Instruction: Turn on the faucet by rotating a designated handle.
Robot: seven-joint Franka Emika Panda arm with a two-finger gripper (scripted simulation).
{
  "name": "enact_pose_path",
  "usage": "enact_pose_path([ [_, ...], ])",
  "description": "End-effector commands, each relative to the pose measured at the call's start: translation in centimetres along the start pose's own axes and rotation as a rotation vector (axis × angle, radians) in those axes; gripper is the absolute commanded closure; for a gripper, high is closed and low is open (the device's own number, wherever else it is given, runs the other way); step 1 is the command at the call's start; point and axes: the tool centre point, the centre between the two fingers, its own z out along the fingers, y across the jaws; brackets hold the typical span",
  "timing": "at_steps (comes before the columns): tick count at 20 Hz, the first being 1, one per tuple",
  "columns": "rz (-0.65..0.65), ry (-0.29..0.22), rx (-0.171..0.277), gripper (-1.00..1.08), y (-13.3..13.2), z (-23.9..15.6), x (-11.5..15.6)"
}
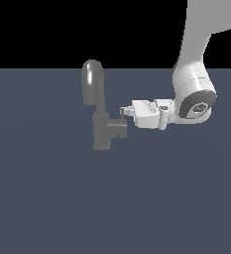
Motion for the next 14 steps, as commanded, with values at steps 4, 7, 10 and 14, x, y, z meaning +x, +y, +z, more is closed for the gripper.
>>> enact_pose_path([
  [4, 0.000, 0.000, 0.000, 1.08, 1.5, 0.0, -0.4],
  [7, 0.000, 0.000, 0.000, 1.08, 2.4, 0.0, -0.6],
  [10, 0.000, 0.000, 0.000, 1.08, 3.2, 0.0, -0.8],
  [14, -0.012, 0.004, 0.006, 1.08, 3.0, 0.0, -1.2],
])
